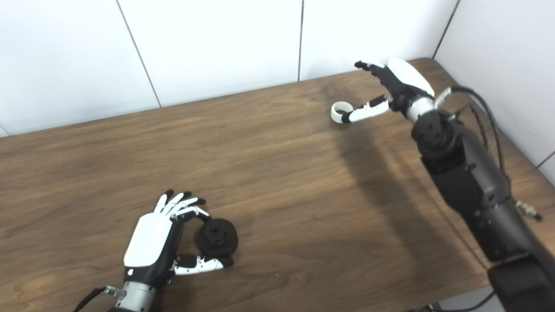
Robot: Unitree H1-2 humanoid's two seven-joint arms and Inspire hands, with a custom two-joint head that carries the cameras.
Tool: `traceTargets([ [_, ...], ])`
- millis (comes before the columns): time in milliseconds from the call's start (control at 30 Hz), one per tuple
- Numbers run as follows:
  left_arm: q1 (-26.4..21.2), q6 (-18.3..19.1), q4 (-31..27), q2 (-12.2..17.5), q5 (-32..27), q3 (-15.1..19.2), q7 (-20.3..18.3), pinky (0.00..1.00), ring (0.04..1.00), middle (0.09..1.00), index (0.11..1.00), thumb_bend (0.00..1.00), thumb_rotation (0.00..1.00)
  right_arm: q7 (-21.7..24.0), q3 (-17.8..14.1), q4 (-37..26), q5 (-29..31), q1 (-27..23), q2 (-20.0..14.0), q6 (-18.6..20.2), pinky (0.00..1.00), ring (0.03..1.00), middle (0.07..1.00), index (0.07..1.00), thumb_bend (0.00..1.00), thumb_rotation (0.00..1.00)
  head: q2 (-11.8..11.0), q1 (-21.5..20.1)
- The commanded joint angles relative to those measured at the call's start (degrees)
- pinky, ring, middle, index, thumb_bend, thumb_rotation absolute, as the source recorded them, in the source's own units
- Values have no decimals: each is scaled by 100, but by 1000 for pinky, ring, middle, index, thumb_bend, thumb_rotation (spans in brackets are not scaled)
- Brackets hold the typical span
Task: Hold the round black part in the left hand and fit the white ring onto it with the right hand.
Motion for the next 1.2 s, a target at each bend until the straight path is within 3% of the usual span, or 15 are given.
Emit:
traceTargets([
  [0,199,178,299,172,123,-24,-282,1000,904,800,483,525,57,154,64,19,-168,-363,-281,39,802,884,892,860,871,311,3,-3],
  [200,197,202,328,149,149,-37,-268,1000,902,800,483,525,57,963,635,349,-434,-958,-666,68,991,957,931,854,862,309,3,8],
  [400,199,212,340,130,158,-43,-252,1000,902,800,483,525,57,1336,961,702,-658,-1401,-725,-67,1000,980,945,832,872,315,9,27],
  [867,251,231,324,107,199,-93,-266,1000,907,801,483,525,58,2058,1971,1462,-1594,-2331,-497,-112,1000,987,944,814,864,363,47,63],
  [1167,270,259,278,88,181,-100,-303,1000,911,804,483,526,58,2434,2278,1799,-1948,-2654,-335,-241,1000,999,950,795,873,351,77,78],
])
